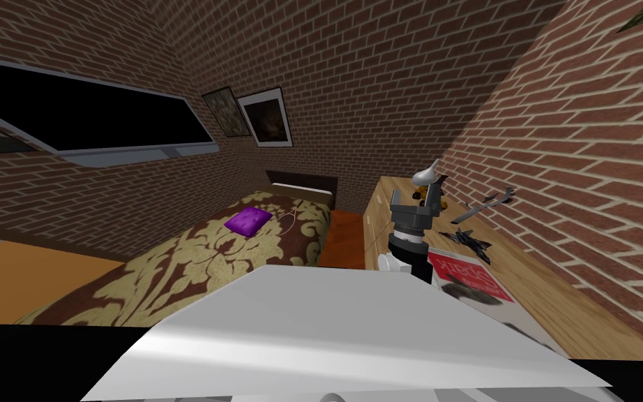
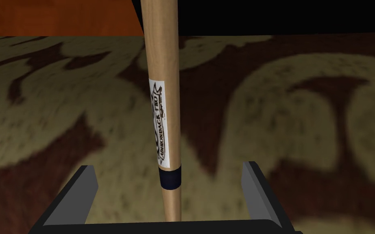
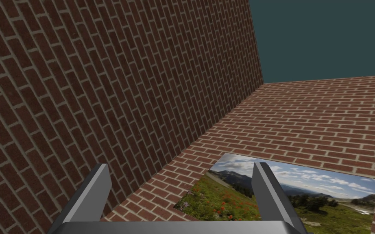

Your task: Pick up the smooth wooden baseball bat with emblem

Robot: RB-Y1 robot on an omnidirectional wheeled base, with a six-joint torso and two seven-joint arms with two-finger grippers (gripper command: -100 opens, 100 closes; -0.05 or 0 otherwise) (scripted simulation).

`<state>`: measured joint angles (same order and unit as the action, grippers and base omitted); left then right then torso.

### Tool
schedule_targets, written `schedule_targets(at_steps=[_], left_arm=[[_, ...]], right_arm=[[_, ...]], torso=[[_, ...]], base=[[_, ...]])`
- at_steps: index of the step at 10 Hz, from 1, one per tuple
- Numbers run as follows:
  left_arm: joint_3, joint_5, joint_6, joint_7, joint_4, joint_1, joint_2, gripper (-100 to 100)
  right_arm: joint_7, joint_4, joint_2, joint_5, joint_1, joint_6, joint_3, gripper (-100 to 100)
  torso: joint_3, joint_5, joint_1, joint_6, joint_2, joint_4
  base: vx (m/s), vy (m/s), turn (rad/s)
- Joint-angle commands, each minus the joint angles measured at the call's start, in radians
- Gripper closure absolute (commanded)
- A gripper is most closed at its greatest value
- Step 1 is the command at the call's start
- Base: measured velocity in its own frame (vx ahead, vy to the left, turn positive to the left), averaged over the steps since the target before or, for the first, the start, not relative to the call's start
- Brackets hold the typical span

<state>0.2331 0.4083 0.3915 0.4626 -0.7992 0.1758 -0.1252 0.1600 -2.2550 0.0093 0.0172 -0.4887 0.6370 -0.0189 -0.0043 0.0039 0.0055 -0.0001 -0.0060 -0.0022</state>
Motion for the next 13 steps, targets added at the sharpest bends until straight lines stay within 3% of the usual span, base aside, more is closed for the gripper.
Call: schedule_targets(at_steps=[1,3,4,5,9,10,11,13], left_arm=[[-0.002,-0.026,-0.027,-0.020,0.032,-0.009,0.020,-100],[-0.003,-0.046,-0.058,-0.037,0.075,-0.022,0.041,-100],[-0.004,-0.045,-0.044,-0.033,0.053,-0.014,0.036,-100],[-0.005,-0.047,-0.046,-0.036,0.054,-0.013,0.036,100],[-0.004,-0.047,-0.046,-0.036,0.053,-0.013,0.037,100],[-0.004,-0.047,-0.046,-0.036,0.053,-0.013,0.037,0],[-0.002,-0.015,-0.011,-0.012,0.011,-0.002,0.010,100],[-0.001,0.016,0.037,0.013,-0.053,0.018,-0.021,100]], right_arm=[[0.000,0.000,0.000,0.000,0.000,0.000,0.000,0],[0.000,0.000,0.000,0.000,0.000,0.000,0.000,0],[0.000,0.000,0.000,0.000,0.000,0.000,0.000,0],[0.000,0.000,0.000,0.000,0.000,0.000,0.000,0],[0.000,0.000,0.000,0.000,0.000,0.000,0.000,0],[0.000,0.000,0.000,0.000,0.000,0.000,0.000,0],[0.000,0.000,0.000,0.000,0.000,0.000,0.000,0],[0.000,0.000,0.000,0.000,0.000,0.000,0.000,0]], torso=[[0.000,0.000,0.000,0.000,0.000,0.000],[0.000,0.000,-0.001,0.000,0.001,0.000],[0.000,0.000,-0.001,0.000,0.001,0.000],[0.000,-0.001,-0.003,0.000,0.001,0.000],[-0.001,0.001,-0.002,0.001,-0.002,-0.001],[-0.002,0.001,-0.001,0.001,-0.002,-0.001],[-0.002,0.001,-0.001,0.001,-0.002,-0.001],[-0.002,0.000,-0.006,0.000,-0.003,-0.001]], base=[[0.006,0.051,-0.047],[0.002,0.041,-0.040],[0.002,0.019,-0.009],[0.000,0.000,0.000],[0.000,0.000,0.000],[0.000,0.000,0.000],[0.002,-0.041,0.087],[-0.004,-0.078,0.069]])
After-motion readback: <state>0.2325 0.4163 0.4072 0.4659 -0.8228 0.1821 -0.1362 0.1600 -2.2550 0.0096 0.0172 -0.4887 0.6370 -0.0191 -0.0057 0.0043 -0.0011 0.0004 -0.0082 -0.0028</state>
